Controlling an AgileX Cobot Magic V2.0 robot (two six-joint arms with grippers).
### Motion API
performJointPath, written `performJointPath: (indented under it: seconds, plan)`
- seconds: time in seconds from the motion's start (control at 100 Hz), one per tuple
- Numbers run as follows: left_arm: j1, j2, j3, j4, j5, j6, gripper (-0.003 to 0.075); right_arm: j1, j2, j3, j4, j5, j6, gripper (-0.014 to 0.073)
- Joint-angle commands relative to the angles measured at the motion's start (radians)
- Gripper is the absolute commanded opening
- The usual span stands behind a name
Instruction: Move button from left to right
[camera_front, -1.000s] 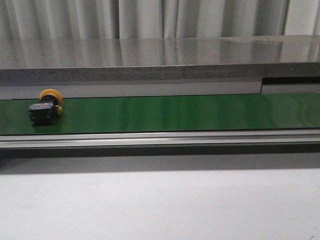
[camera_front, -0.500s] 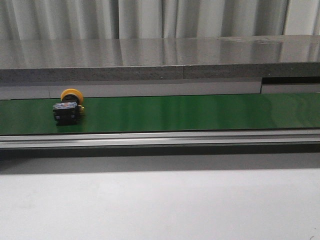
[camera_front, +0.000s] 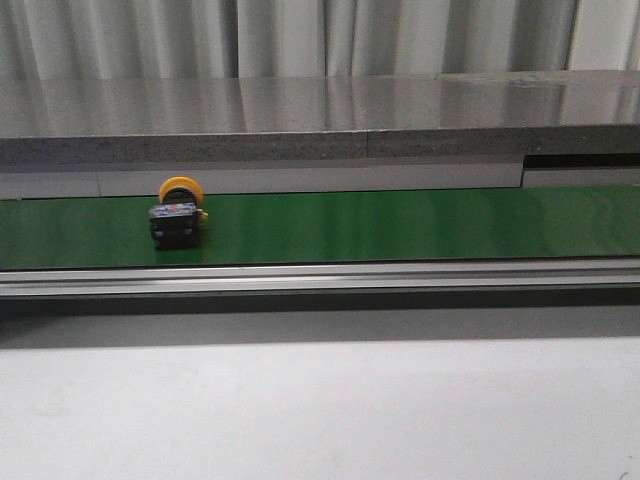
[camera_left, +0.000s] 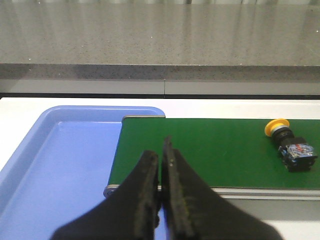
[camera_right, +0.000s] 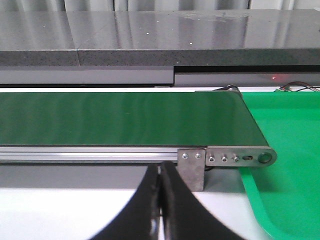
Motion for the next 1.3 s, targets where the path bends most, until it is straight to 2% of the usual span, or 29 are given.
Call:
performJointPath:
  seconds: [0.0,0.13,0.35,0.46,0.65,0.81,1.1,1.29]
  plan:
    - [-0.006,0.007,-0.029,-0.006,-0.076,0.002,-0.0020,0.000,-0.022,-0.015,0.002,-0.083,-0.004,-0.0068]
    - [-0.006,0.007,-0.029,-0.006,-0.076,0.002,-0.0020,0.000,-0.022,-0.015,0.002,-0.106,-0.004,-0.0068]
    - [-0.006,0.007,-0.029,-0.006,-0.076,0.002,-0.0020,0.000,-0.022,-0.023,0.002,-0.248,-0.004,-0.0068]
    - [-0.006,0.007,-0.029,-0.006,-0.076,0.002,-0.0020,0.000,-0.015,-0.069,0.003,-0.222,-0.004,-0.0068]
    - [-0.006,0.007,-0.029,-0.006,-0.076,0.002,-0.0020,0.000,0.062,-0.218,0.003,-0.097,-0.004,-0.0068]
    - [-0.006,0.007,-0.029,-0.006,-0.076,0.002,-0.0020,0.000,0.210,-0.372,0.003,0.046,-0.004,-0.0068]
    - [-0.006,0.007,-0.029,-0.006,-0.076,0.002,-0.0020,0.000,0.548,-0.665,0.054,0.436,-0.004,-0.0068]
    - [-0.006,0.007,-0.029,-0.006,-0.076,0.002,-0.0020,0.000,0.717,-0.767,0.127,0.478,-0.004,-0.0068]
